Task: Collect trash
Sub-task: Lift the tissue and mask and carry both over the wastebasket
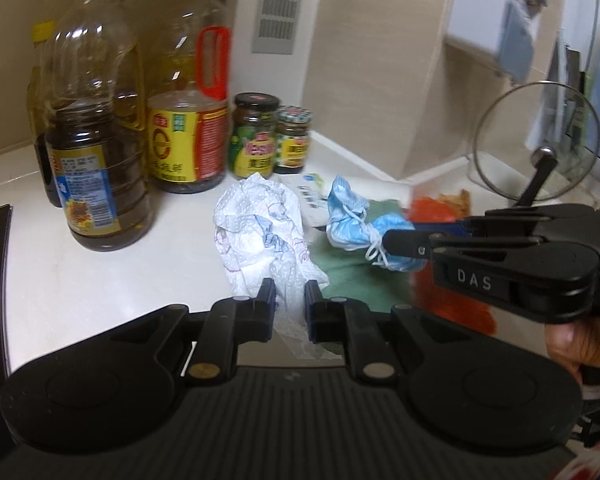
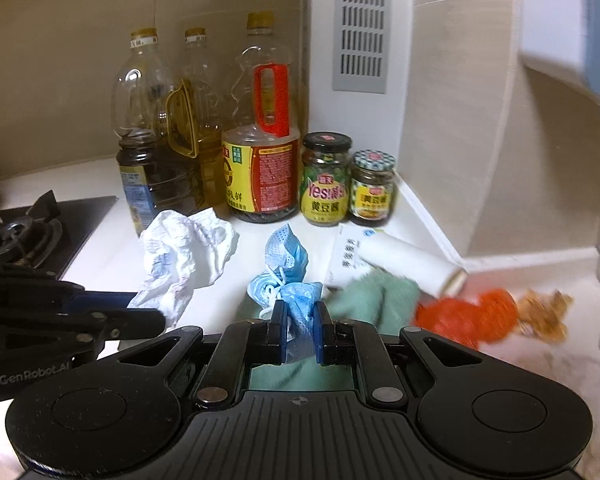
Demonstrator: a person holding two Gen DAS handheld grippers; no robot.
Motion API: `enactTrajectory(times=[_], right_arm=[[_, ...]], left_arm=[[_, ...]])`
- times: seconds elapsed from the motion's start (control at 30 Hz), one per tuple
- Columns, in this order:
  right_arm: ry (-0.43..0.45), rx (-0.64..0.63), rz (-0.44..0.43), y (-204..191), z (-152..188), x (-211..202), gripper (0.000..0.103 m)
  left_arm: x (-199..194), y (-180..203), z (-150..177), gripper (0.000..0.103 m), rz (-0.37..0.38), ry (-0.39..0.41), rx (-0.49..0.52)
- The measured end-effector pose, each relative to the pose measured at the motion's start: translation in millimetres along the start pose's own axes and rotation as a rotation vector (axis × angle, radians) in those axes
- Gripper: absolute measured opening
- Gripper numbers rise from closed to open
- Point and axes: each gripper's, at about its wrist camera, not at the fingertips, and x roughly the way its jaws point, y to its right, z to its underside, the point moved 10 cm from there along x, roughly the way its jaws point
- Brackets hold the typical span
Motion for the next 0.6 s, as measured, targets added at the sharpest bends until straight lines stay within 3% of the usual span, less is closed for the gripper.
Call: enactTrajectory(times=[0.6], right_arm=[[0.026,0.089,-0.023,27,81,-122,0.013]], left_arm=[[-64,90,69,0.013,0.005,-0.029,0.001]])
